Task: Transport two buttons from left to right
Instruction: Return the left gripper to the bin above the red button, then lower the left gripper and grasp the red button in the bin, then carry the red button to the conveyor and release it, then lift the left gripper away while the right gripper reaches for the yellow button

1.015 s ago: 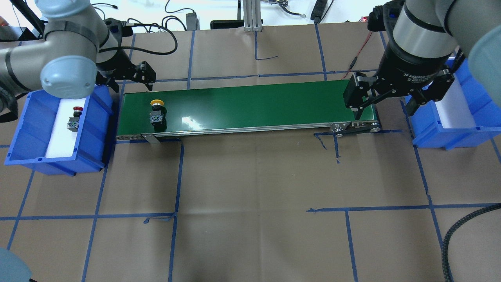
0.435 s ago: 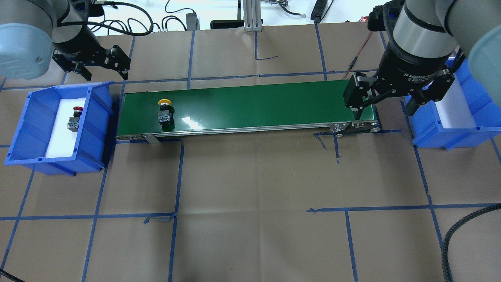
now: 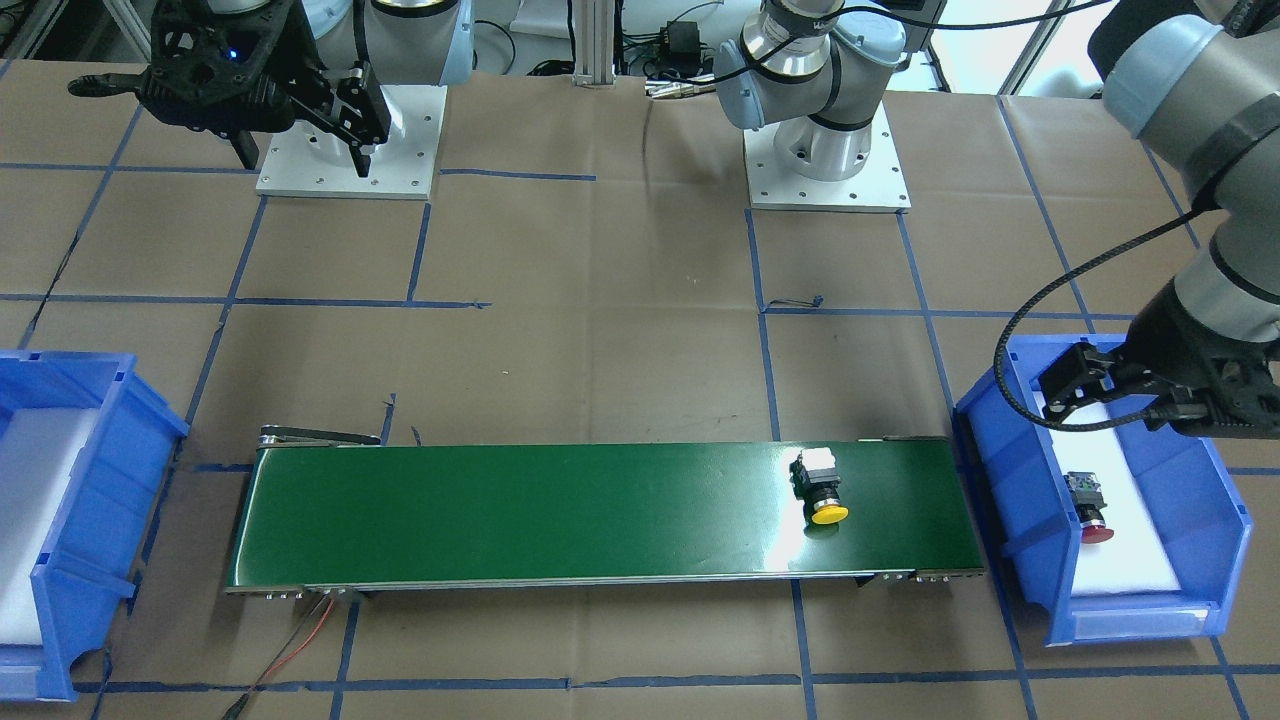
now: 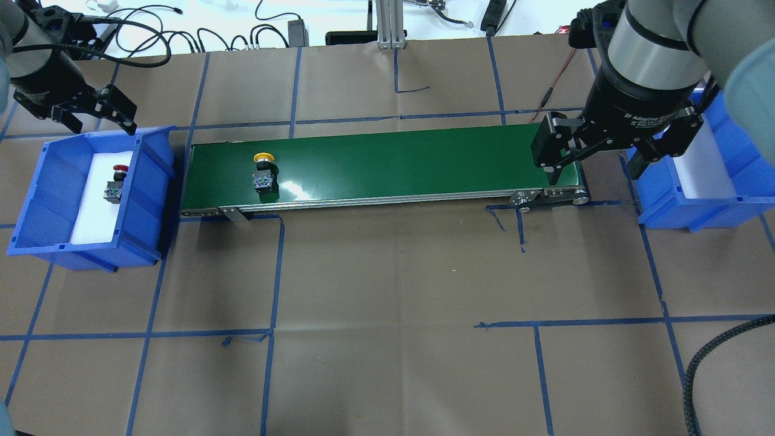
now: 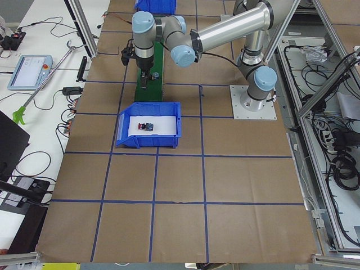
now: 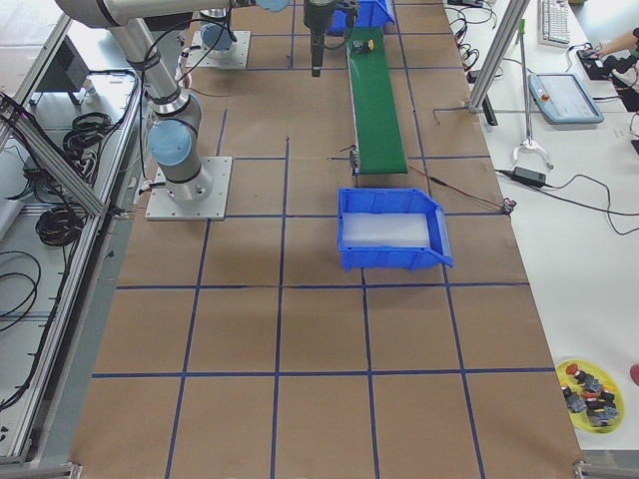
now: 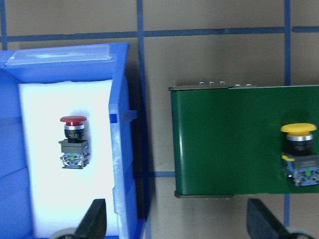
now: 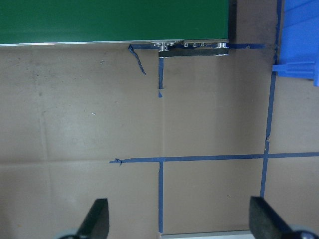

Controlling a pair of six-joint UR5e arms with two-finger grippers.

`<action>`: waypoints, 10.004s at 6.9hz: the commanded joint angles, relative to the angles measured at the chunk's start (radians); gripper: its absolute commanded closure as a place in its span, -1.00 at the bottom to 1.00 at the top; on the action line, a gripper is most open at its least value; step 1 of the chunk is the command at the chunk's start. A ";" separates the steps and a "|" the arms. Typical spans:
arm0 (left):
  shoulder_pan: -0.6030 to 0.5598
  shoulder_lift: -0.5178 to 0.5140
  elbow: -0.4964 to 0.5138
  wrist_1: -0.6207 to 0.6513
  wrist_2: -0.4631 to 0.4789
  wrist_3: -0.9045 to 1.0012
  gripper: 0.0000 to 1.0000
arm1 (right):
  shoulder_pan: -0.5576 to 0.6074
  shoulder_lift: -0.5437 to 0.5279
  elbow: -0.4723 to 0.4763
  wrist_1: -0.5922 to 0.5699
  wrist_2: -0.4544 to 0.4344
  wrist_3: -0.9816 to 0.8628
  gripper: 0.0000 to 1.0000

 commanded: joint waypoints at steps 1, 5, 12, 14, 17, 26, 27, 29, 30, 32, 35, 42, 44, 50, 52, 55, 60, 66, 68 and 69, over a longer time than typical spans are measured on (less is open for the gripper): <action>0.091 -0.041 -0.001 0.027 -0.005 0.129 -0.98 | 0.000 0.000 0.000 0.000 0.000 0.000 -1.00; 0.153 -0.122 -0.079 0.175 -0.088 0.225 -0.97 | 0.000 0.000 0.000 0.000 0.000 0.000 -1.00; 0.212 -0.194 -0.268 0.472 -0.102 0.238 -0.96 | 0.000 0.000 0.000 0.000 0.000 0.000 -1.00; 0.210 -0.202 -0.270 0.473 -0.103 0.235 -0.96 | 0.000 0.000 0.000 0.000 0.000 0.000 -1.00; 0.205 -0.206 -0.245 0.473 -0.109 0.235 -0.92 | 0.000 0.000 0.000 0.000 0.000 0.000 -1.00; 0.187 -0.236 -0.178 0.460 -0.146 0.227 0.89 | 0.000 0.000 0.000 0.000 0.000 0.000 -1.00; 0.180 -0.225 -0.149 0.440 -0.145 0.227 1.00 | 0.000 0.000 0.000 0.000 0.000 0.000 -1.00; 0.177 -0.159 -0.039 0.212 -0.137 0.227 1.00 | 0.000 0.000 0.000 0.000 0.000 0.000 -1.00; 0.177 -0.113 0.035 0.045 -0.129 0.223 1.00 | 0.000 0.000 0.000 0.000 0.000 0.000 -1.00; 0.176 -0.076 0.109 -0.111 -0.125 0.197 1.00 | 0.000 0.000 0.000 0.000 0.000 0.000 -1.00; 0.011 -0.030 0.077 -0.113 -0.122 -0.052 1.00 | 0.000 0.000 0.000 0.000 0.000 0.000 -1.00; -0.246 -0.048 -0.185 0.254 -0.054 -0.408 1.00 | -0.003 0.000 0.000 0.000 0.000 0.000 -1.00; -0.237 -0.071 -0.185 0.258 -0.056 -0.341 1.00 | 0.000 0.000 0.000 0.000 0.000 0.000 -1.00; -0.200 -0.108 -0.224 0.321 -0.056 -0.308 1.00 | 0.000 0.000 0.000 0.000 0.000 0.000 -1.00; -0.199 -0.104 -0.225 0.321 -0.056 -0.316 -0.98 | 0.000 0.000 0.000 0.000 0.000 0.000 -1.00; -0.202 -0.075 -0.212 0.306 -0.054 -0.317 -1.00 | 0.000 0.000 0.000 0.000 0.000 0.000 -1.00; -0.316 0.092 -0.102 -0.064 -0.027 -0.414 -1.00 | 0.000 0.033 0.002 -0.011 -0.002 -0.002 -1.00; -0.373 0.193 -0.037 -0.242 -0.003 -0.463 -1.00 | -0.003 0.350 -0.017 -0.584 -0.005 -0.003 -1.00; -0.373 0.191 -0.033 -0.228 -0.010 -0.462 -1.00 | -0.003 0.400 -0.011 -0.612 0.001 0.006 -1.00; -0.373 0.189 -0.033 -0.223 -0.010 -0.462 -1.00 | -0.003 0.463 -0.009 -0.610 -0.002 0.011 -0.99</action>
